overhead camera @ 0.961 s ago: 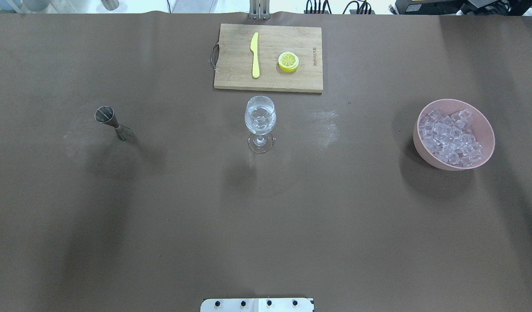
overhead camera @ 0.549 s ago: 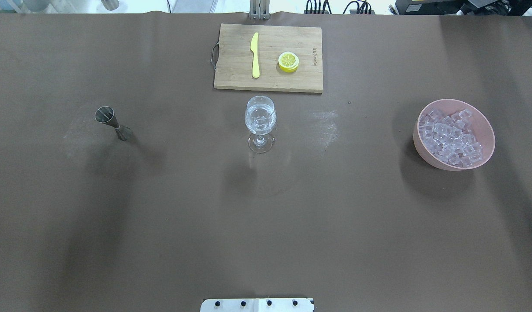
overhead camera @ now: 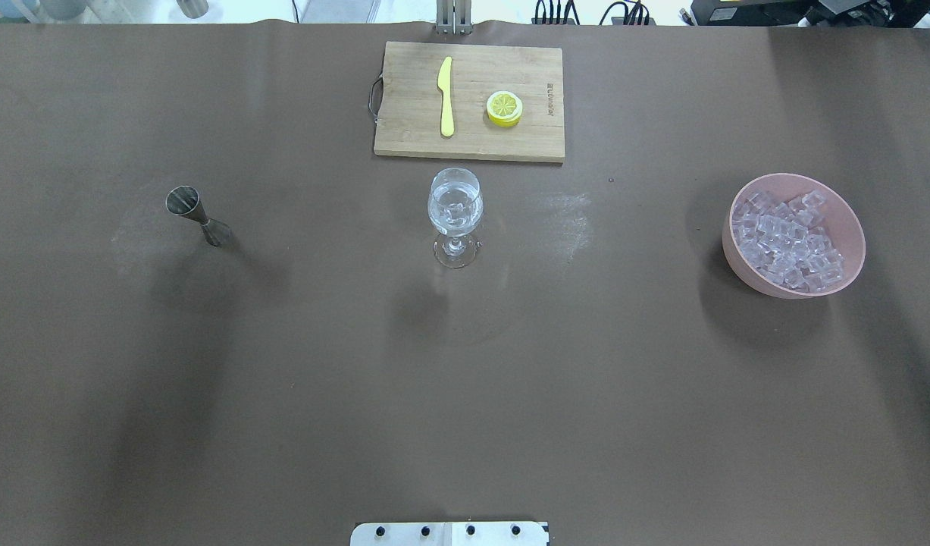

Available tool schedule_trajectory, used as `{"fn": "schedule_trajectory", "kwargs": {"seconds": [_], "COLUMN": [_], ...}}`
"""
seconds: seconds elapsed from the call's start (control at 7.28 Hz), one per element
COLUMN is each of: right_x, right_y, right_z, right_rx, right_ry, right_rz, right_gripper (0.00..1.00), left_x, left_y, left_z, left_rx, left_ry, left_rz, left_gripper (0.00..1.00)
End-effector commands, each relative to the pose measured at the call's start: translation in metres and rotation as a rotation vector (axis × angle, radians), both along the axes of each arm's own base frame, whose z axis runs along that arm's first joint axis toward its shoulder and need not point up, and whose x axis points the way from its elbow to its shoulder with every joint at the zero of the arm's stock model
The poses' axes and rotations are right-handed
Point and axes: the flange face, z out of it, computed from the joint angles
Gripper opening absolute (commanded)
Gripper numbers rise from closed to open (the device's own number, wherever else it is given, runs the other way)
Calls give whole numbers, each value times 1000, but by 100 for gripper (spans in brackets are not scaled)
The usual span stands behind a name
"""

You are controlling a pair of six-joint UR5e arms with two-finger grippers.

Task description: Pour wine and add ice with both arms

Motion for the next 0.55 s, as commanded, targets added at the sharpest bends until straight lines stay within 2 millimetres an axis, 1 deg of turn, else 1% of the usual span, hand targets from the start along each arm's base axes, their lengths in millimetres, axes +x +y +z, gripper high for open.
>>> {"fn": "schedule_trajectory", "kwargs": {"seconds": [0.0, 0.27, 0.41], "right_x": [-1, -1, -1], "right_y": [-3, -3, -3], "right_z": [-20, -16, -15], "right_rx": [45, 32, 30], "right_ry": [-4, -4, -2], "right_rz": [-7, 0, 0], "right_gripper": [100, 100, 100], "left_x": [0, 0, 0], "left_y": [0, -2, -1], "left_z": [1, 0, 5], "left_rx": [-3, -1, -13], "left_ry": [-1, -3, -2], "left_rz": [-1, 1, 0], "left_gripper": [98, 98, 98]}}
